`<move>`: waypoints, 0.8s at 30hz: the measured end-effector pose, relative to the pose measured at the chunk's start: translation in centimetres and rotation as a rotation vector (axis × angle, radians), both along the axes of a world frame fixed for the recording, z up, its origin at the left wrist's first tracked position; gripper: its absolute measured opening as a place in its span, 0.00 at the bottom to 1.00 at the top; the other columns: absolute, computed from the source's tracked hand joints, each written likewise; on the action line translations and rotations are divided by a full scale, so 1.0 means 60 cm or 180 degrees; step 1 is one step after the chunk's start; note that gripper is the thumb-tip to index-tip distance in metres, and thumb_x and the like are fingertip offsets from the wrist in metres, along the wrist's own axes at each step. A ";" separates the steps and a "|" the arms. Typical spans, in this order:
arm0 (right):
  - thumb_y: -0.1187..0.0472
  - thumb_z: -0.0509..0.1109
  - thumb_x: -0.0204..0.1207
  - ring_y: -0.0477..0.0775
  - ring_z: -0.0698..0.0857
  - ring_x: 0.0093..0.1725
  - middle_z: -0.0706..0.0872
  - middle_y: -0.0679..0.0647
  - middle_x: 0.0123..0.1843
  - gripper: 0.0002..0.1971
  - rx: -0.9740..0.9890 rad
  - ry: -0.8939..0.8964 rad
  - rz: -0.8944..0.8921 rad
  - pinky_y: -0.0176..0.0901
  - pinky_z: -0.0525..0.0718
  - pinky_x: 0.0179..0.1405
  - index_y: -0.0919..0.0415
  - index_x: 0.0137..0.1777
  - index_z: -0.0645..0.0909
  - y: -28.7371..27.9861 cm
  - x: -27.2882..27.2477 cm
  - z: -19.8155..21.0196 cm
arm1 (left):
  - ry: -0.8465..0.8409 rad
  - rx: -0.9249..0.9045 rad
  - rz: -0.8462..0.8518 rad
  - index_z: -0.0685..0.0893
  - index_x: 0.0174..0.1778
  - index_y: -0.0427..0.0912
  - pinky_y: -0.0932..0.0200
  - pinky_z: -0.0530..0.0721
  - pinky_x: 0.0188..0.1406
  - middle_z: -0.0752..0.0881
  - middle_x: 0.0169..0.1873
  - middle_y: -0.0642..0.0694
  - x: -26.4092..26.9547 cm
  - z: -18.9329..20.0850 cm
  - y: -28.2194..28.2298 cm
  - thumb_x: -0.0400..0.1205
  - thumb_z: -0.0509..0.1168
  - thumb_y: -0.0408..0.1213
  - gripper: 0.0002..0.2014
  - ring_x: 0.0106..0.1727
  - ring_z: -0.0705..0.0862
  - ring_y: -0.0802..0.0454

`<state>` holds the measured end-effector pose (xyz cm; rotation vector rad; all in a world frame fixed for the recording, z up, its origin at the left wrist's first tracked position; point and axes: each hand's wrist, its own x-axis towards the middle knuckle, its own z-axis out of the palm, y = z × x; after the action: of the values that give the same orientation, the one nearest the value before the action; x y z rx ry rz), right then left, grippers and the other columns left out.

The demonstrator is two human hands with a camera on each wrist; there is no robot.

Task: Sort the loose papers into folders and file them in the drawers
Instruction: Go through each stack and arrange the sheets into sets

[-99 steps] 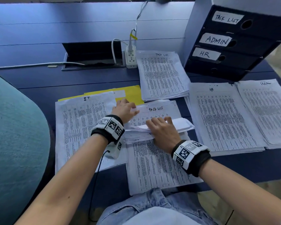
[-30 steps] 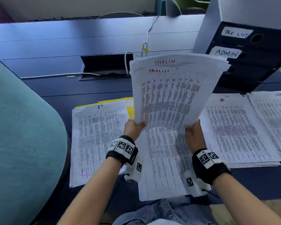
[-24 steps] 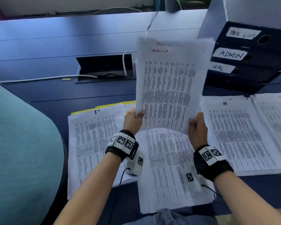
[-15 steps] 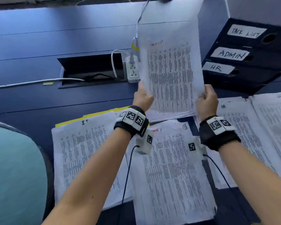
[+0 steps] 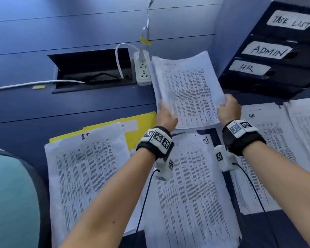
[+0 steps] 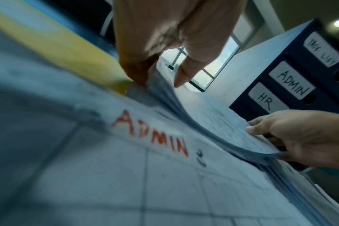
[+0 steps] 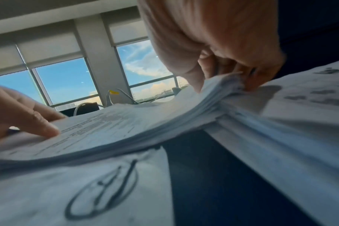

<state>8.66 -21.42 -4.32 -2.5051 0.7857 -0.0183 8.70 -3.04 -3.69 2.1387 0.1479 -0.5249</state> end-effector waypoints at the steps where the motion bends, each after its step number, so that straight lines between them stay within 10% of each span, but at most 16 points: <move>1: 0.70 0.57 0.79 0.68 0.71 0.68 0.73 0.67 0.69 0.17 -0.0077 0.0189 -0.0069 0.56 0.71 0.60 0.66 0.68 0.72 0.003 0.001 -0.004 | 0.0021 0.0210 0.0142 0.56 0.77 0.32 0.50 0.71 0.64 0.68 0.67 0.30 -0.002 -0.009 0.003 0.78 0.56 0.26 0.30 0.64 0.70 0.35; 11: 0.68 0.58 0.77 0.65 0.60 0.75 0.64 0.62 0.77 0.26 0.0029 0.0560 0.0097 0.61 0.63 0.70 0.63 0.76 0.62 0.011 -0.015 0.029 | 0.0084 0.0507 0.0156 0.52 0.79 0.32 0.54 0.57 0.73 0.58 0.73 0.34 -0.001 0.000 0.020 0.80 0.59 0.31 0.32 0.75 0.58 0.38; 19: 0.66 0.62 0.81 0.50 0.79 0.52 0.83 0.57 0.56 0.13 0.0726 0.0067 0.1501 0.41 0.79 0.57 0.66 0.64 0.78 0.102 -0.123 0.065 | -0.0425 0.0411 -0.0685 0.80 0.59 0.35 0.60 0.77 0.50 0.83 0.53 0.37 -0.077 0.026 0.079 0.81 0.60 0.28 0.12 0.51 0.81 0.45; 24: 0.62 0.66 0.79 0.49 0.81 0.51 0.85 0.55 0.57 0.11 0.0685 0.0478 0.1870 0.44 0.79 0.59 0.61 0.60 0.81 0.147 -0.210 0.047 | -0.0104 0.1693 -0.1320 0.72 0.71 0.42 0.44 0.71 0.69 0.71 0.66 0.40 -0.134 0.005 0.109 0.80 0.63 0.35 0.22 0.71 0.67 0.42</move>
<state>-3.93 -12.59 -1.53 -2.4499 0.0729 0.4362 0.69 3.52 -3.38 2.7169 -0.2041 -0.7511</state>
